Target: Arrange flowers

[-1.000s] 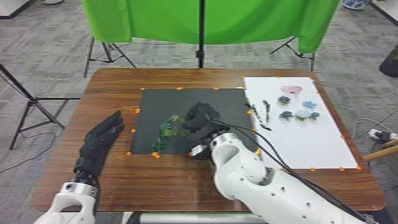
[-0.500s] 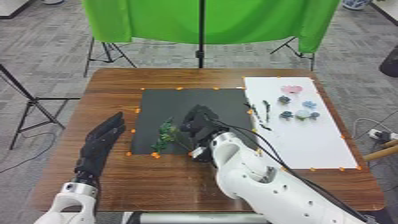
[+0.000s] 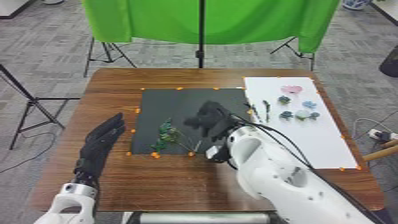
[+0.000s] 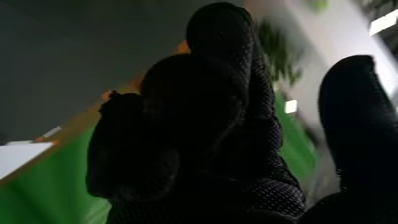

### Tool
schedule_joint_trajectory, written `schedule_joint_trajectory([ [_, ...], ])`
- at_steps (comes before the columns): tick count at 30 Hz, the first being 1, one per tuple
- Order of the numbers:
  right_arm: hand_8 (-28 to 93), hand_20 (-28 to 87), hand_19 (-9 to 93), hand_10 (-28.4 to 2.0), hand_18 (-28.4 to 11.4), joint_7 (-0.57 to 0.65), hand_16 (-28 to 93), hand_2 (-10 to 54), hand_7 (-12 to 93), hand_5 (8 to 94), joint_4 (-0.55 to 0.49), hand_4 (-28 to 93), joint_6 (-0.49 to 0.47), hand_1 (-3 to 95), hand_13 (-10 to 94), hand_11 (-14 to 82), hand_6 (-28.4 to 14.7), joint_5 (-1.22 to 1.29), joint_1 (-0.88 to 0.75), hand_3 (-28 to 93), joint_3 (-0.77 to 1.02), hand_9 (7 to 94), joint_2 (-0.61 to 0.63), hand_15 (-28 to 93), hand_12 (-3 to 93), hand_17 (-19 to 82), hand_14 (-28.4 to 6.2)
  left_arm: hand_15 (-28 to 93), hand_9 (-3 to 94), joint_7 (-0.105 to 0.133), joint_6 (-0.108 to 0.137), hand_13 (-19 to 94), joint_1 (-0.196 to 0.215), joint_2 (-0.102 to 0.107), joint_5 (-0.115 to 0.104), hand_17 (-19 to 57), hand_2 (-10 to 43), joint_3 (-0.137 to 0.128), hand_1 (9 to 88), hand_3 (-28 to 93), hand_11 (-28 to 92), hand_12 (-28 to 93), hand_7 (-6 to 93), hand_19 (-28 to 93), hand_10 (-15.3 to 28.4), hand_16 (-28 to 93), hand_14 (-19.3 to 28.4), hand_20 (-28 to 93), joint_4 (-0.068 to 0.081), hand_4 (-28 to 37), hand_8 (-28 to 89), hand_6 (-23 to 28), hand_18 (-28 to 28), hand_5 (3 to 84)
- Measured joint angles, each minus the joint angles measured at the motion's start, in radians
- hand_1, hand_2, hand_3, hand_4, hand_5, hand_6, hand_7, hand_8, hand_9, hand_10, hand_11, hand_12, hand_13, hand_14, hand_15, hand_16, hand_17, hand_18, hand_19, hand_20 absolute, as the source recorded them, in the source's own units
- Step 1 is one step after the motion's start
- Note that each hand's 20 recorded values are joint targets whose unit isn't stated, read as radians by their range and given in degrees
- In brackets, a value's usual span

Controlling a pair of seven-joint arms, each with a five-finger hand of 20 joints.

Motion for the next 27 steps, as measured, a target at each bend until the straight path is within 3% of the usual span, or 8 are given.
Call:
schedule_joint_trajectory([
  [3,-6,48,93,-14.5,-11.5,0.016,32,3.4,16,78.1,-0.025,-16,-0.08,20.8,94,37.9,-3.9,0.046,-0.013,67,0.003,87.0,0.038,53,27.9,68,-5.5,7,32.7,0.0,0.0,26,0.002,0.0,0.0,3.6,-9.0,-0.001,31.7,62,6,17,7.7,1,10.1,6,13.7,19,0.0,-14.6,-4,2.3,11.3,37.2],
  [27,-6,47,93,-15.1,-11.4,0.036,33,2.7,14,77.0,0.035,-16,-0.064,22.2,94,37.0,-4.3,0.084,-0.031,66,-0.053,87.0,-0.006,52,28.1,67,-5.8,6,32.4,-0.01,-0.015,26,-0.001,-0.002,0.008,3.1,-8.9,0.0,31.7,62,5,18,7.7,1,10.0,7,13.9,19,0.0,-14.6,-4,2.4,11.3,37.4],
])
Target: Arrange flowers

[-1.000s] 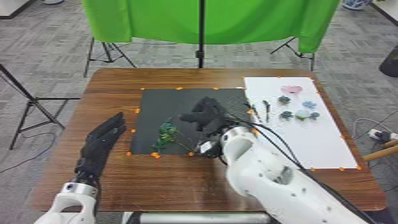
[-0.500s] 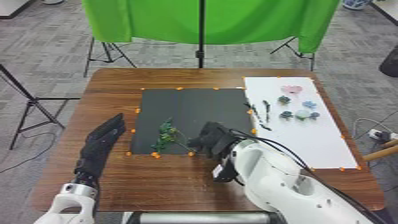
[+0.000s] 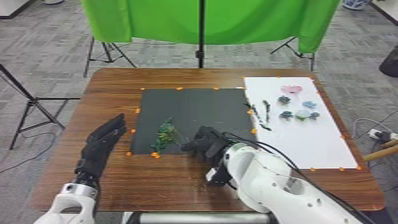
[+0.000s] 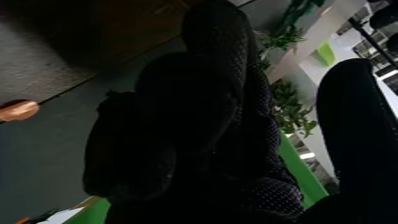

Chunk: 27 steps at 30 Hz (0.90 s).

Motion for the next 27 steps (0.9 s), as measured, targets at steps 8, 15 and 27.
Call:
schedule_joint_trajectory([
  [8,-5,48,93,-14.1,-11.6,-0.01,32,-5.1,16,78.2,-0.049,-14,0.001,26.6,94,37.7,-3.6,0.003,-0.039,67,0.106,87.6,0.008,53,28.1,68,-5.4,7,32.4,-0.002,-0.001,26,0.001,-0.001,0.001,3.1,-8.9,0.0,31.6,62,6,17,7.9,1,10.0,7,13.8,19,-0.001,-14.7,-4,2.2,11.4,37.4],
  [15,-5,51,93,-14.0,-11.6,-0.02,35,-9.5,8,63.3,-0.046,-14,0.098,29.6,92,40.0,-8.0,-0.101,-0.004,63,0.164,83.4,0.073,53,29.3,65,-5.0,7,32.6,-0.005,-0.001,26,0.002,-0.001,0.002,3.2,-8.9,0.0,31.6,62,6,17,8.2,1,10.0,7,13.9,19,-0.001,-14.8,-5,2.3,11.4,37.7],
  [27,-4,50,93,-15.1,-11.1,0.096,33,-9.5,6,60.1,0.185,-18,-0.015,27.0,90,40.8,-12.0,-0.271,0.113,55,0.214,81.7,0.156,55,28.4,64,-5.5,8,32.9,-0.008,-0.002,26,0.013,-0.001,0.002,3.2,-9.1,-0.006,31.5,63,7,17,8.6,1,10.2,6,14.1,19,-0.01,-15.1,-5,2.4,11.4,38.0],
])
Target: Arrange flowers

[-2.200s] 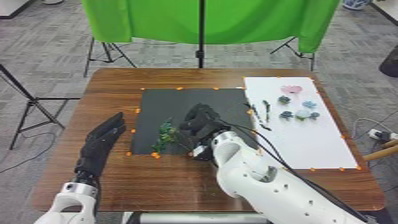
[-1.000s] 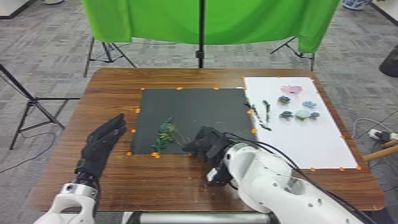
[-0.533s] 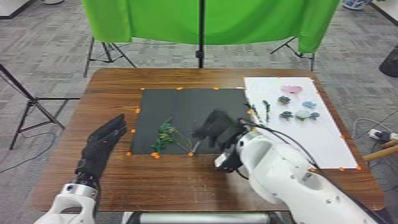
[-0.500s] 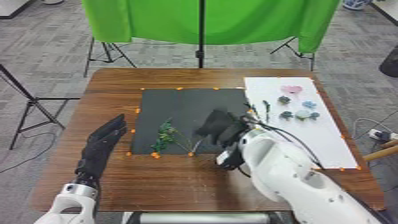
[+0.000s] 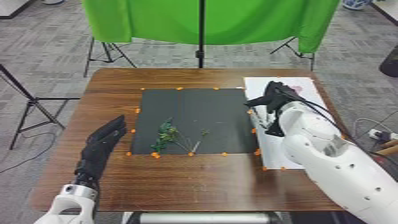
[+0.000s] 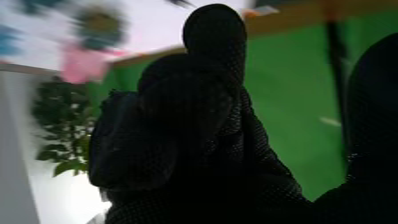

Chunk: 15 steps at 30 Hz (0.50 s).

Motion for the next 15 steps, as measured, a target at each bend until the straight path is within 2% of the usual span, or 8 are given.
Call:
schedule_joint_trajectory([
  [7,-4,46,93,-15.3,-9.9,0.052,32,-9.5,8,66.2,0.05,-17,-0.085,27.6,91,41.4,-11.2,0.035,-0.001,54,-0.003,82.8,0.008,54,27.5,66,-5.3,8,32.9,-0.003,-0.001,26,0.005,-0.003,0.0,3.2,-9.3,-0.006,31.4,63,7,16,8.7,1,10.3,6,14.1,19,-0.001,-15.2,-5,2.6,11.5,38.3],
  [15,-4,49,93,-14.3,-10.0,0.035,32,-9.5,13,72.8,0.08,-19,-0.058,27.3,93,41.4,-8.2,-0.011,0.035,53,-0.08,85.1,0.008,54,27.4,68,-4.7,8,32.9,-0.009,-0.002,26,0.004,-0.003,0.0,3.2,-9.3,-0.007,31.4,63,8,16,8.7,1,10.3,6,14.0,19,-0.001,-15.4,-5,2.8,11.4,38.4],
])
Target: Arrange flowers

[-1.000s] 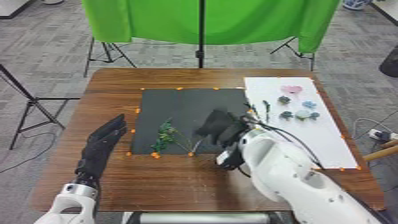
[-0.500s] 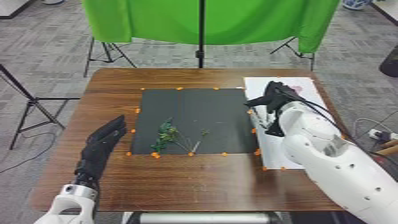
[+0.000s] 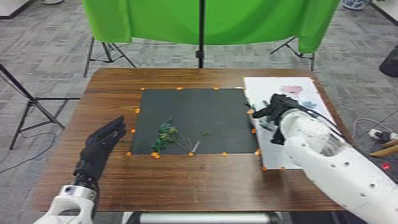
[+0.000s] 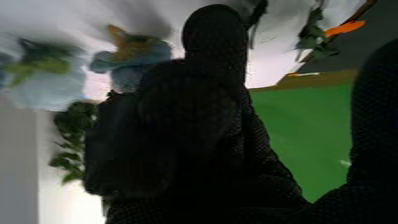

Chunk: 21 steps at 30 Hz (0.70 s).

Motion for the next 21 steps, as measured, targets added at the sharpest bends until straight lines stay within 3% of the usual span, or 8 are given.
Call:
schedule_joint_trajectory([
  [5,-4,50,93,-13.1,-9.5,-0.04,31,-9.5,20,76.6,0.028,-17,0.011,39.0,94,42.1,-5.4,-0.141,0.04,56,-0.102,86.5,-0.001,56,27.2,69,-4.0,8,32.8,-0.002,-0.002,26,-0.001,0.0,0.0,3.1,-9.2,0.0,31.5,63,8,16,8.8,1,10.2,6,14.0,19,0.0,-15.3,-5,2.7,11.4,38.3],
  [9,25,52,93,-12.0,-9.4,-0.041,28,-9.5,23,80.4,0.05,-9,0.016,56.6,94,42.4,-2.9,-0.167,0.059,48,-0.125,89.5,-0.016,60,27.2,71,-3.5,8,32.7,-0.004,-0.004,26,-0.001,-0.001,0.001,3.0,-9.2,0.0,31.5,63,8,16,8.8,1,10.2,6,14.1,19,0.0,-15.3,-5,2.7,11.5,38.3],
  [21,26,59,93,-10.4,-10.0,-0.049,26,-9.5,31,80.5,0.063,-9,0.185,57.0,94,47.2,-1.8,-0.068,0.019,58,-0.082,90.6,-0.042,66,27.4,73,-2.4,9,32.6,-0.007,-0.004,26,0.003,-0.002,0.001,2.8,-9.1,-0.004,31.5,63,8,16,8.5,1,10.3,6,14.1,19,-0.002,-15.3,-5,3.1,11.6,38.4],
])
